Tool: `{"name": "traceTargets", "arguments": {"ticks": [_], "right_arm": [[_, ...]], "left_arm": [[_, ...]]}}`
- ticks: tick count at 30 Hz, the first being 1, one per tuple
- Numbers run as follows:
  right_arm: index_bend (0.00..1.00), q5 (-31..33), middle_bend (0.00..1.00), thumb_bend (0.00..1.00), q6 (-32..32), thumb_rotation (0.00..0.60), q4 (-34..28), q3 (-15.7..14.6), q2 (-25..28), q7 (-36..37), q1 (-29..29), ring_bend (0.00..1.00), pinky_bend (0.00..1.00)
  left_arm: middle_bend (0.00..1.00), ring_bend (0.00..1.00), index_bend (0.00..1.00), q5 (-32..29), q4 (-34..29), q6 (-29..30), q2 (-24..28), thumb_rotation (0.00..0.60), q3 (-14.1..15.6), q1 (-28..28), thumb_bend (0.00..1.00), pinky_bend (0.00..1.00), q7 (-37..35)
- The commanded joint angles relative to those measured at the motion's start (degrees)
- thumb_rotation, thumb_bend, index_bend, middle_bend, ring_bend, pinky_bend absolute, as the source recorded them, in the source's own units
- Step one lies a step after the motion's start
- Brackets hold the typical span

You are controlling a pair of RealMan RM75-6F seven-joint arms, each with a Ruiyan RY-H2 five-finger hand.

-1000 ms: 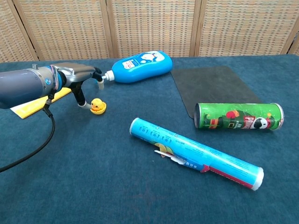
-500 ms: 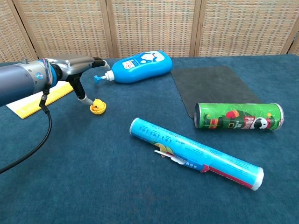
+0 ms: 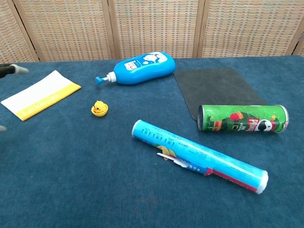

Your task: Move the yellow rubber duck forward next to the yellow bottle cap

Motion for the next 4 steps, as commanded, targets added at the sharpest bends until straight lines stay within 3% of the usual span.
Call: {"name": "traceTargets", "arguments": {"ticks": [1,4], "right_arm": [[0.0,-0.79,0.0,0.1,0.91,0.6,-0.48,-0.2,-0.44,-1.4,-0.25,0.0,0.0],[0.0,-1.06,0.0,0.1,1.62,0.6,-0.82,-0.27,-0.84,-3.15,-0.45,0.0,0.0]], "left_arm": [[0.0,0.0,0.0,4.57,0.29,6.32,1.65,0.6,3.65,5.83,0.16,0.0,-1.36],[0.0,0.0,0.0,6.74,1.58,10.5,1.4,0.6,4.45,9.7,0.16,0.0,-2.63]]}}
